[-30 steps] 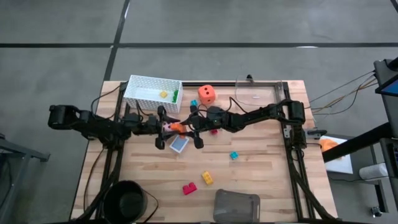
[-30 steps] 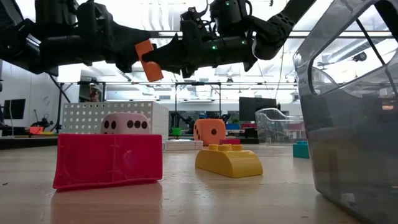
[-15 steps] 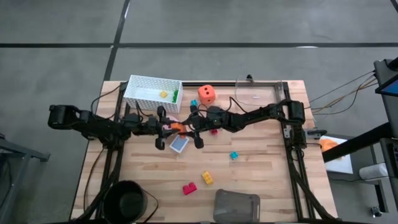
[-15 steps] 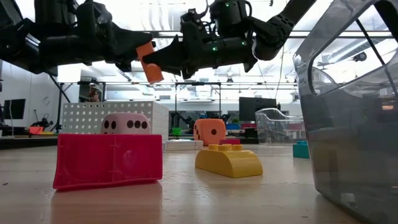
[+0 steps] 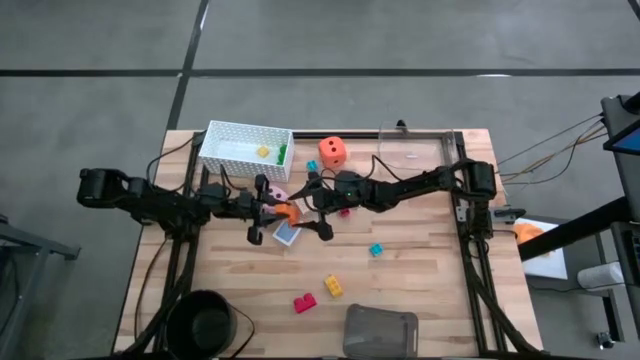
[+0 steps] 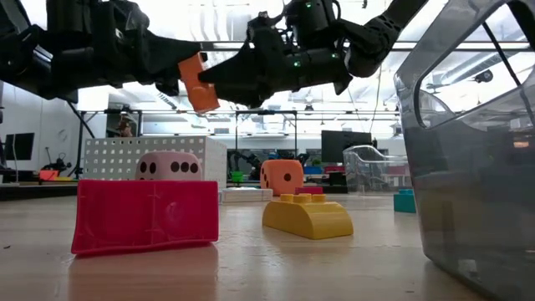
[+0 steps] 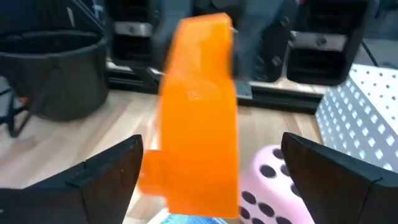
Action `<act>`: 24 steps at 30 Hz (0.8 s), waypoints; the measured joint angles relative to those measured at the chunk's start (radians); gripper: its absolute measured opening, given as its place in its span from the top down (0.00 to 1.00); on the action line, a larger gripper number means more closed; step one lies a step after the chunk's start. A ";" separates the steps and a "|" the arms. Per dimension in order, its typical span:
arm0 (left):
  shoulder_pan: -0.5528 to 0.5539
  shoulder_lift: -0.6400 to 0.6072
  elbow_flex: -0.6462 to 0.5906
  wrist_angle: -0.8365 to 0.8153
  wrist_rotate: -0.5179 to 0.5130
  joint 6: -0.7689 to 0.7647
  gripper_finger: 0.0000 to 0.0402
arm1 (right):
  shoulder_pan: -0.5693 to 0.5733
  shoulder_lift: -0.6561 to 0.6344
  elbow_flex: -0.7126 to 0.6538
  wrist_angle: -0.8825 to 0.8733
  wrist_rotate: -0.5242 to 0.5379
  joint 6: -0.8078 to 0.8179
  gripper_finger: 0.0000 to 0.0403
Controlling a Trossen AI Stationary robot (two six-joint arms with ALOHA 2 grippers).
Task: Pick & Place Toys
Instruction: Put the large orange game piece into the white bin
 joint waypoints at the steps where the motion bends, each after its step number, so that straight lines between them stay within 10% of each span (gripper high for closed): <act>1: 0.000 -0.001 -0.001 -0.004 0.000 0.000 0.72 | 0.001 -0.011 -0.019 0.021 -0.004 -0.001 0.05; 24: 0.097 -0.007 0.120 -0.226 -0.153 0.021 0.72 | 0.036 -0.354 -0.694 0.509 0.016 0.049 0.03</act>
